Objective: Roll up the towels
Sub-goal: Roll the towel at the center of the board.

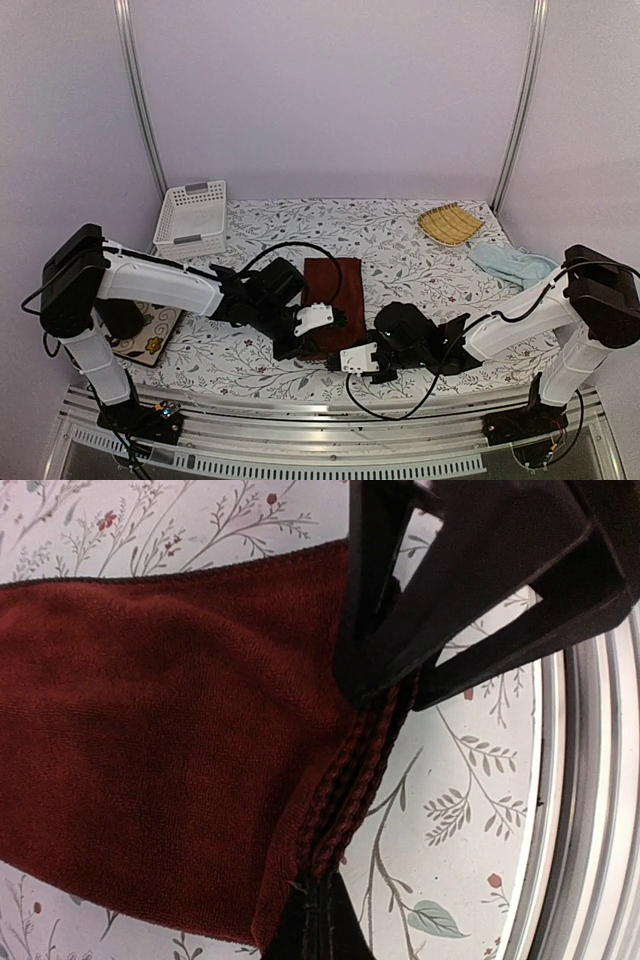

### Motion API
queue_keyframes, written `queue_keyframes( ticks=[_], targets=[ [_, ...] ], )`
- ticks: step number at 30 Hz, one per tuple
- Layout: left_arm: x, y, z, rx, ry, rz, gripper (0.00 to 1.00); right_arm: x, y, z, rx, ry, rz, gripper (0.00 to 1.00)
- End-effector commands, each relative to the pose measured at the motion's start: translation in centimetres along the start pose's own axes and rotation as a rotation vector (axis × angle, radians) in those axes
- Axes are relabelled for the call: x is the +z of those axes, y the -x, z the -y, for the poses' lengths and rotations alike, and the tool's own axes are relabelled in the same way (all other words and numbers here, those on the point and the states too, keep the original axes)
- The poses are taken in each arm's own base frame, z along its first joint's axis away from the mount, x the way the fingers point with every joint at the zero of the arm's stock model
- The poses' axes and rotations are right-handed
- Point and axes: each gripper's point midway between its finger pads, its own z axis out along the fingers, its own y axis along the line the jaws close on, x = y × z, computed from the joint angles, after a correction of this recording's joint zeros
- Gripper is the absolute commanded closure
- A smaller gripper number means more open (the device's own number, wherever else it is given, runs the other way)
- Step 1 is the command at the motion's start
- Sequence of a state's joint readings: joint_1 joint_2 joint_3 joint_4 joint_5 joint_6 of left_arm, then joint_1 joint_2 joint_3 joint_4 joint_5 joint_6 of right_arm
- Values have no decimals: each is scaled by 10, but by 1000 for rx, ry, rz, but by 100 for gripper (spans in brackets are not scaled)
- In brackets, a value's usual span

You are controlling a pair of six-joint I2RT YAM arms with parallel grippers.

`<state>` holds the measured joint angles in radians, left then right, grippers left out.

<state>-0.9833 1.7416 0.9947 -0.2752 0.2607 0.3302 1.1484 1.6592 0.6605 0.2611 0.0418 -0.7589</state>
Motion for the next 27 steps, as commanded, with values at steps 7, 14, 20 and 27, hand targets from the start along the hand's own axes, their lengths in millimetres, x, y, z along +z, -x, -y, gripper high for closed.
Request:
queue_keyframes(
  ticks=[7, 14, 20, 27],
  targets=[
    [-8, -15, -9, -12, 24, -10, 100, -1, 8, 11, 64, 49, 34, 96],
    [-18, -13, -26, -23, 86, 16, 100, -1, 15, 11, 148, 182, 56, 97],
    [-19, -10, -32, -29, 97, 25, 83, 2, 10, 13, 224, 236, 54, 97],
    [-36, -11, -57, -87, 193, 54, 53, 3, 12, 17, 260, 271, 65, 97]
  ],
)
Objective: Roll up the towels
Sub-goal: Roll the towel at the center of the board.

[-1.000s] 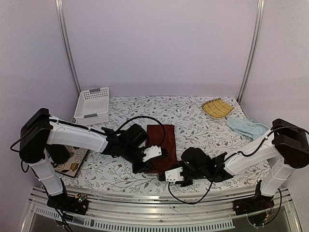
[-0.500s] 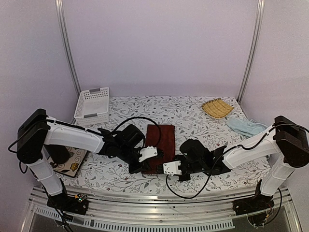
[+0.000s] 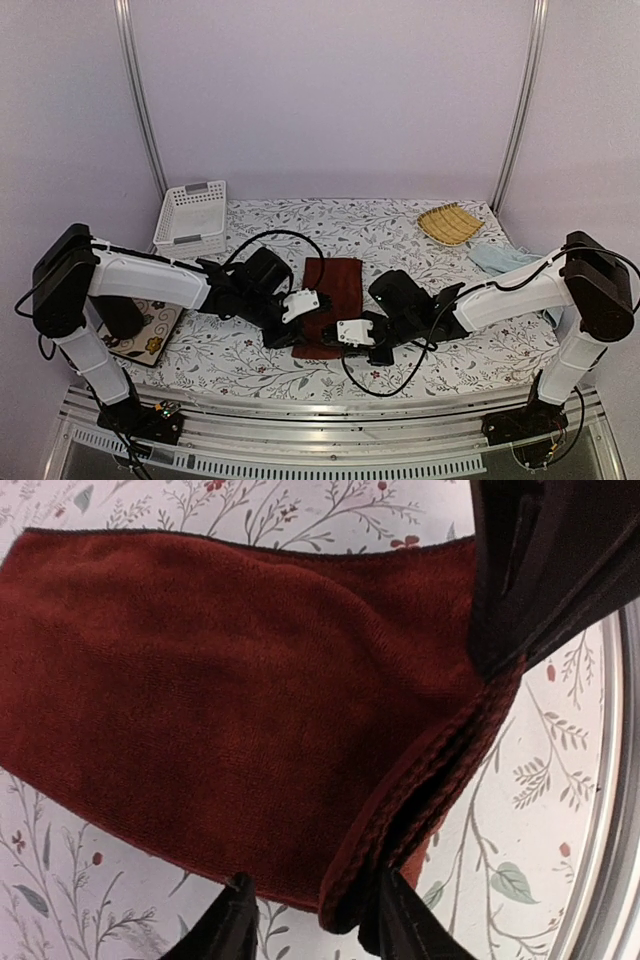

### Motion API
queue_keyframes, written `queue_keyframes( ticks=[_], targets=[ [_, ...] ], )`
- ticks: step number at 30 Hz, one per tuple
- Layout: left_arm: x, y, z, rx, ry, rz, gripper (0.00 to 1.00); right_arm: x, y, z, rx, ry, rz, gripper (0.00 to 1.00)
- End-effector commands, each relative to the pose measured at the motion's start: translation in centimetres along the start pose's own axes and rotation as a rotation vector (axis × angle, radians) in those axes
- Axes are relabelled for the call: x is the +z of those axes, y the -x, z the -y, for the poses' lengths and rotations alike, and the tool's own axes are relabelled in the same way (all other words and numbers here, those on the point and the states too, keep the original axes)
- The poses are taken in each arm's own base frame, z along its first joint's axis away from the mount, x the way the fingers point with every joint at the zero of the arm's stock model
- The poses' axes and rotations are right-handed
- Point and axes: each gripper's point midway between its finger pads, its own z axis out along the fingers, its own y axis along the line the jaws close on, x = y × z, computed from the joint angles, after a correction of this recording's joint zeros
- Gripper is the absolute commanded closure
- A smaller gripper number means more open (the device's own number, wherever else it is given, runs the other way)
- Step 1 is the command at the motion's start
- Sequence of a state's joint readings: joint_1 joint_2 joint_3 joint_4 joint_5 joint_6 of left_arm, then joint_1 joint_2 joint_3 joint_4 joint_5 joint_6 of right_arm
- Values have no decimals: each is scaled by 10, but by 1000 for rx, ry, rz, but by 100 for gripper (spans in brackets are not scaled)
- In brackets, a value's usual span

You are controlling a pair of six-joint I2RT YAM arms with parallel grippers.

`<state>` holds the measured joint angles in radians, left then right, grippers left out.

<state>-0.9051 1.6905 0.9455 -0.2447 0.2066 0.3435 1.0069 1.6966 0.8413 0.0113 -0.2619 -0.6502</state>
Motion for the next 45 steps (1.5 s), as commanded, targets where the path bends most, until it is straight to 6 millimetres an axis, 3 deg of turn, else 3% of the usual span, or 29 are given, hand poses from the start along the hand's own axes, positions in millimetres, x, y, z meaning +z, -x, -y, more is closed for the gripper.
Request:
queue_keyframes(
  ticks=[1, 8, 17, 28, 37, 45],
  targets=[
    [-21, 6, -29, -57, 109, 55, 51, 3, 4, 0, 51, 59, 14, 97],
    [-49, 13, -49, -91, 254, 130, 43, 7, 2, 7, 135, 111, 11, 97],
    [-68, 11, -42, -62, 284, 194, 43, 4, 2, 22, 209, 134, 30, 97],
    [-55, 10, -19, 78, 274, 149, 44, 15, -22, 47, 389, 144, -42, 97],
    [-45, 10, -2, 187, 295, 154, 45, 24, -44, 55, 516, 163, -113, 97],
    [-27, 14, 15, 317, 312, 139, 48, 23, -41, 59, 528, 158, -111, 97]
  ],
)
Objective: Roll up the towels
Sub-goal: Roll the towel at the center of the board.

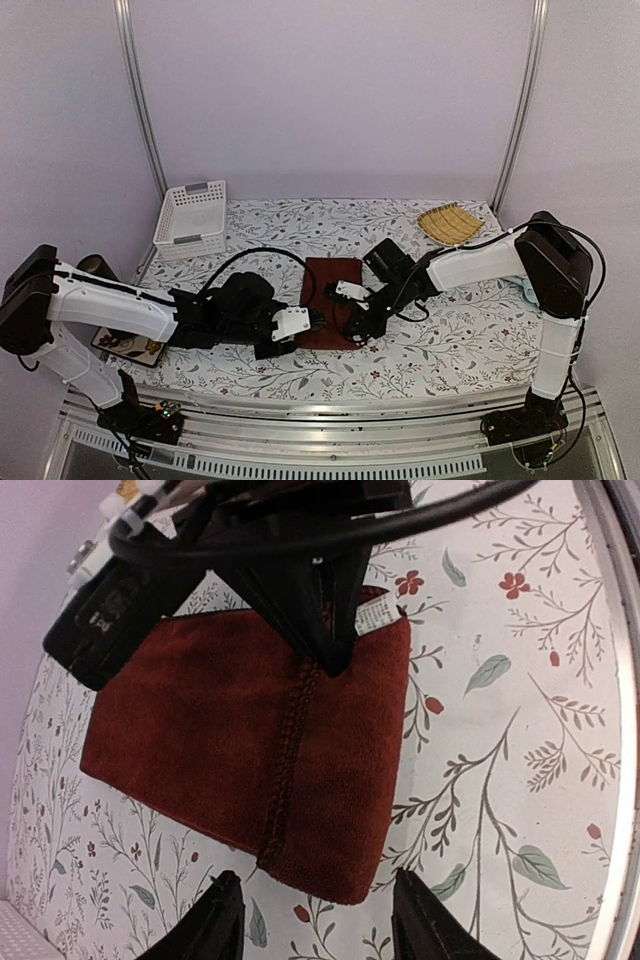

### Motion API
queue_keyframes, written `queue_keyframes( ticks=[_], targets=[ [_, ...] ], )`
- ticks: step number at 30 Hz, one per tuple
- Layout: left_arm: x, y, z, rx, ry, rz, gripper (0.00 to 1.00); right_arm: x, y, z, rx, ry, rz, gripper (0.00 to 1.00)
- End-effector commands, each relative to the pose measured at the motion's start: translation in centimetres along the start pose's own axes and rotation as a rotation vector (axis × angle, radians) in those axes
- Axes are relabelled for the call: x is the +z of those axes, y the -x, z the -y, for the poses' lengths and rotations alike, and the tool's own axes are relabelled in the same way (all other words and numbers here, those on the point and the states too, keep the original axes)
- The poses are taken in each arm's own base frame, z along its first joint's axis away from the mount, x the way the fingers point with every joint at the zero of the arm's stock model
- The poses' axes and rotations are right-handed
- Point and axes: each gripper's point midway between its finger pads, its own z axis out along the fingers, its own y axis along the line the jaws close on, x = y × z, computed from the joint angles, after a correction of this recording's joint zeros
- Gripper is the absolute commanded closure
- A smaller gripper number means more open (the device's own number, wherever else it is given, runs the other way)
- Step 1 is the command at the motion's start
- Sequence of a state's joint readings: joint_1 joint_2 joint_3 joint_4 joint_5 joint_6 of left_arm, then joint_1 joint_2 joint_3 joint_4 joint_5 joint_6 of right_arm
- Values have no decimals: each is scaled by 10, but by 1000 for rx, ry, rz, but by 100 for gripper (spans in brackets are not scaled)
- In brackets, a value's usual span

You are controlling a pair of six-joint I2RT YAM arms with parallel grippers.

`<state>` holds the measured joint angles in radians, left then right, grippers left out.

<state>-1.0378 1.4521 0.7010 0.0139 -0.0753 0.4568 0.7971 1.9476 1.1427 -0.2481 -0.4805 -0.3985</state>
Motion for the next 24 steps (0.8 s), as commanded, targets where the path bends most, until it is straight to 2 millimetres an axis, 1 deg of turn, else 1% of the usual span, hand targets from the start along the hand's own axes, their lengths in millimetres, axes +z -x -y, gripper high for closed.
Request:
queue_keyframes(
  ticks=[1, 6, 10, 12, 17, 21, 24],
  targets=[
    [11, 5, 11, 110, 29, 8, 48, 2, -7, 6, 49, 2, -40, 97],
    [22, -2, 31, 216, 7, -14, 49, 7, -12, 6, 69, 7, -54, 96],
    [28, -6, 40, 277, 8, -23, 49, 8, -11, 6, 74, 14, -53, 96],
    [33, -10, 38, 293, 35, -44, 49, 8, -12, 6, 76, 16, -56, 96],
    [46, -14, 28, 302, 97, -88, 49, 7, -12, 5, 74, 20, -56, 96],
    [55, -20, 31, 302, 93, -114, 48, 7, -12, 5, 74, 24, -57, 96],
    [60, -25, 29, 299, 114, -138, 48, 6, -12, 4, 71, 24, -58, 96]
  ],
)
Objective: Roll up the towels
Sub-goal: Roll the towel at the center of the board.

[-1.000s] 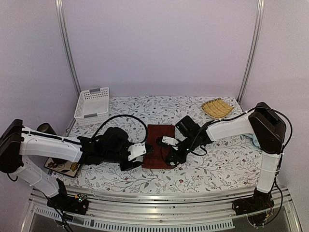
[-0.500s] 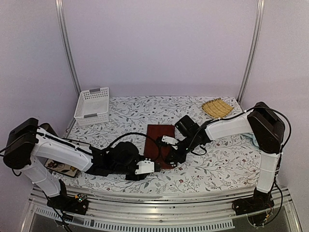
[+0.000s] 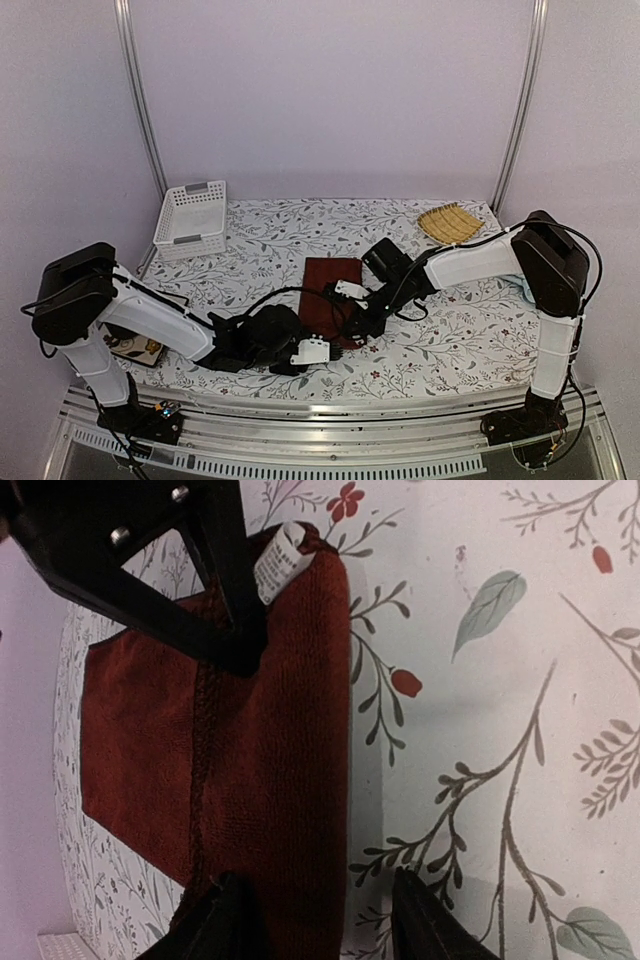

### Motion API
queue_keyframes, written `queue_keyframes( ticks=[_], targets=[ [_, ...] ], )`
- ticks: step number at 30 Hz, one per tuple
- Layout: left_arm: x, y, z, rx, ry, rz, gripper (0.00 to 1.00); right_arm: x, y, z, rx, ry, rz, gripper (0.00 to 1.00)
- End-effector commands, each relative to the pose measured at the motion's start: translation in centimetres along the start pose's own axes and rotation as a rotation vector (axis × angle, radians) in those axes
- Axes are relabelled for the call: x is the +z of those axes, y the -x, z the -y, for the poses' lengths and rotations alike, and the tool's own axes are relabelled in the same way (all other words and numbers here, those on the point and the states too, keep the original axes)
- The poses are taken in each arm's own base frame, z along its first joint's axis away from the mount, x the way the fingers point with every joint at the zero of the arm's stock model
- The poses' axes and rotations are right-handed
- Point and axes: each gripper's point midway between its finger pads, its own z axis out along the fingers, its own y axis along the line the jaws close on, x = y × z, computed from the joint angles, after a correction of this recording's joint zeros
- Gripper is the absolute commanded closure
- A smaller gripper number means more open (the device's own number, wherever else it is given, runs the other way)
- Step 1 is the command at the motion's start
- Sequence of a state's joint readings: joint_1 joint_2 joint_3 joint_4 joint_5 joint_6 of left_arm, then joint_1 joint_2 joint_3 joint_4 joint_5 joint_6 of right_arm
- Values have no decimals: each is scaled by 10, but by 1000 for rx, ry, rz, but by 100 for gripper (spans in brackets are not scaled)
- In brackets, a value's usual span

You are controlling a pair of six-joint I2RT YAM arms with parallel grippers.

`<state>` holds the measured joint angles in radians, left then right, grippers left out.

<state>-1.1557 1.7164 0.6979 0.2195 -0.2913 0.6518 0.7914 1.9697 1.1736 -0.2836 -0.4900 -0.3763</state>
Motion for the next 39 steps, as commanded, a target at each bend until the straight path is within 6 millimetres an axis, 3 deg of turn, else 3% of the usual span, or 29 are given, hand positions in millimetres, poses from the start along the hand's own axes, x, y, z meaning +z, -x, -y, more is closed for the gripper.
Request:
queue_keyframes(
  ticks=[1, 5, 10, 14, 17, 21, 29, 34, 39],
  targets=[
    [9, -2, -1, 12, 33, -32, 48, 5, -11, 2, 33, 11, -41, 96],
    [16, -4, 4, 9, 11, -47, 54, 5, -11, 2, 28, 13, -40, 93],
    [20, -4, 12, -1, -28, -55, 80, 4, -11, 3, 25, 10, -42, 90],
    [20, -5, 16, -11, -55, -58, 94, 3, -10, 3, 20, 6, -42, 87],
    [19, -3, 17, -26, -85, -58, 100, 0, -9, 4, 13, -9, -42, 77],
    [14, -1, 18, -53, -133, -48, 100, -18, 2, 8, -7, -48, -7, 58],
    [5, 2, 6, -125, -220, -41, 100, -67, 19, 31, -45, -197, 64, 34],
    [-3, 14, -5, -171, -293, -10, 100, -90, 21, 27, -143, -276, 106, 27],
    [-14, 28, -15, -258, -406, 35, 100, -112, 11, 8, -295, -330, 179, 24]
  ],
)
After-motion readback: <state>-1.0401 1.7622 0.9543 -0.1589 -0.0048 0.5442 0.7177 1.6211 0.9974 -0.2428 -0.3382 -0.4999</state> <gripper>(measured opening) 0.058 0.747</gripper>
